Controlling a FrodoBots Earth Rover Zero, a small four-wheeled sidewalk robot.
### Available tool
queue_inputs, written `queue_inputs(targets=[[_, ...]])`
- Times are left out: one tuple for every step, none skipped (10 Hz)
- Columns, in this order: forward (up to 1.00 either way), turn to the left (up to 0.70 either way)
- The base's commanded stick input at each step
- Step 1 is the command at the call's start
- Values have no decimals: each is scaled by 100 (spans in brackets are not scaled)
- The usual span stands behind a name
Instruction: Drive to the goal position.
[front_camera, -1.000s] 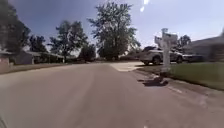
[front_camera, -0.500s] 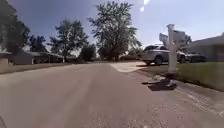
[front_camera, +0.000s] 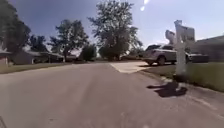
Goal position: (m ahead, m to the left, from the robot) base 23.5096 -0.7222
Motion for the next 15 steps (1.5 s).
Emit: queue_inputs(targets=[[0,0],[0,0],[0,0],[0,0],[0,0],[21,0],[70,0],[70,0],[70,0],[70,0],[70,0],[70,0],[70,0],[70,0],[70,0]])
